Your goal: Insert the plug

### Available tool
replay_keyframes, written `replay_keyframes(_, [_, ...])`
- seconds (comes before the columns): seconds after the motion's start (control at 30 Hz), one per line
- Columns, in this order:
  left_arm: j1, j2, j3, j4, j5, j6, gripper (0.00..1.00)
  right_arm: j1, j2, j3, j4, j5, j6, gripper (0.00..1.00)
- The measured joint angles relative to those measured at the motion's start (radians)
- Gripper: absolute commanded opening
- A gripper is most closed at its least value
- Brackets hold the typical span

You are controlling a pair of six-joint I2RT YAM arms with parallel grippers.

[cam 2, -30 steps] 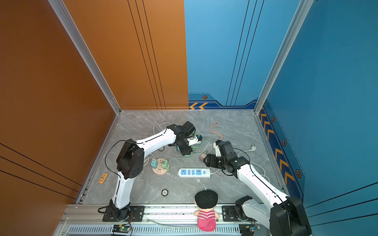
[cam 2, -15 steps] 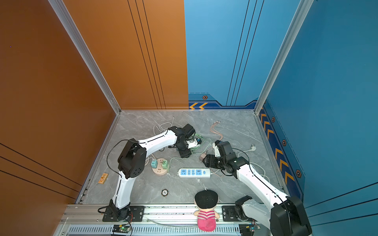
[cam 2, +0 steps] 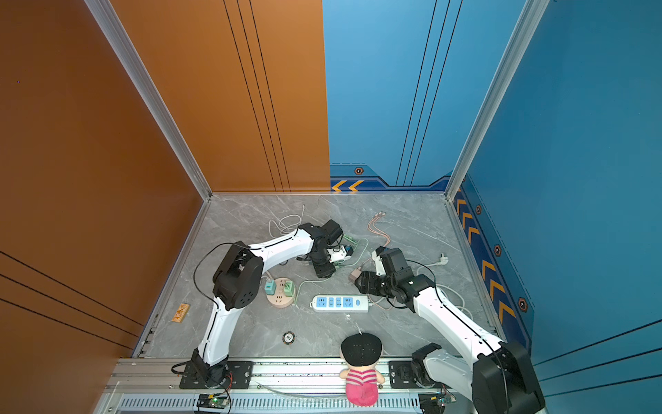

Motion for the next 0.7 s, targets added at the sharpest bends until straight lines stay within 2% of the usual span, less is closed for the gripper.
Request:
replay_keyframes(0.33, [0.008,-0.008,-0.006,0.009,0.002,-0.021,0.41,0.001,0.022,0.0,0.026,-0.005,0.006,0.7])
replay_keyframes(0.7, [-0.021,-0.222,-0.033,0.045,0.0,-0.042,0.41,0.04,0.036,0.0,0.156,-0.058,0.054,0.69])
